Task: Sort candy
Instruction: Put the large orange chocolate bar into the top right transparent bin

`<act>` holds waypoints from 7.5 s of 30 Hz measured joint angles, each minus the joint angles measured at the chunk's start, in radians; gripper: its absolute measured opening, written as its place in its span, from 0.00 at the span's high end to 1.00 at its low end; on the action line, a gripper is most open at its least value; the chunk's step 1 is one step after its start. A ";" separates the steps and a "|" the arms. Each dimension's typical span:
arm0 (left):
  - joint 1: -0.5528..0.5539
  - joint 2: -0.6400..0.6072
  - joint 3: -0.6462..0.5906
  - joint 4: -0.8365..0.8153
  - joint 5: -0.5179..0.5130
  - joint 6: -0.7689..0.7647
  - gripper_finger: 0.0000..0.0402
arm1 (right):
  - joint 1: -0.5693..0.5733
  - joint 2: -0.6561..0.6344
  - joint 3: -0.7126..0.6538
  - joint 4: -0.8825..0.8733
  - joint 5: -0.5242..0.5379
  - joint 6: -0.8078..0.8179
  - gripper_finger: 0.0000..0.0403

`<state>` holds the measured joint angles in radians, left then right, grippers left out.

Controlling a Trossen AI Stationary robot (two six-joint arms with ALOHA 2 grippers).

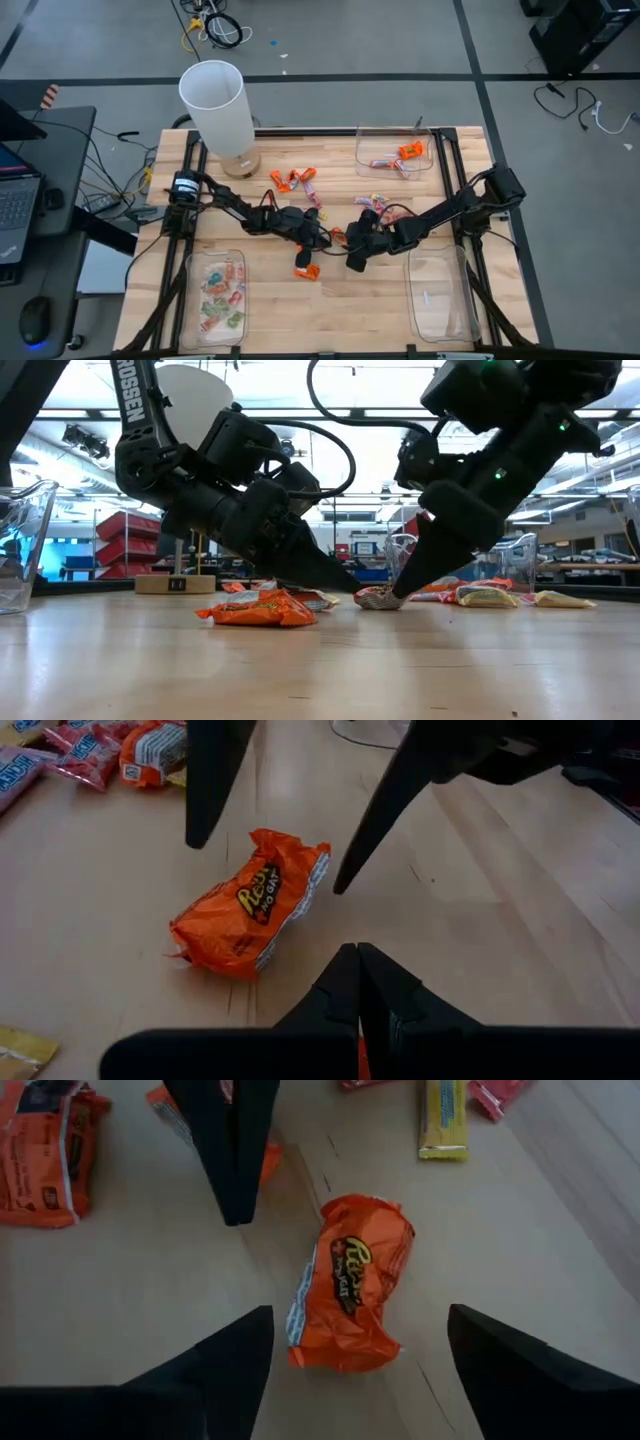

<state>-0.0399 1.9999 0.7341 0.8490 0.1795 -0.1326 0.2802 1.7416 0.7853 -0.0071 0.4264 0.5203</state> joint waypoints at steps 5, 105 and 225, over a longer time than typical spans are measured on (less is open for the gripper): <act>0.000 0.000 0.000 0.003 0.000 0.001 1.00 | -0.005 0.008 0.000 0.010 -0.001 0.007 0.33; -0.102 -0.922 -0.102 -0.613 -0.174 0.159 1.00 | -0.767 -0.723 0.000 -0.468 -0.224 -0.238 1.00; -0.445 -1.142 -0.184 -1.116 -0.757 -0.108 1.00 | -0.078 0.153 0.326 -0.048 -0.214 -0.356 0.60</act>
<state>-0.4850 0.8577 0.5503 -0.2672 -0.5772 -0.2401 0.2024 1.8950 1.1114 -0.0548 0.2127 0.1641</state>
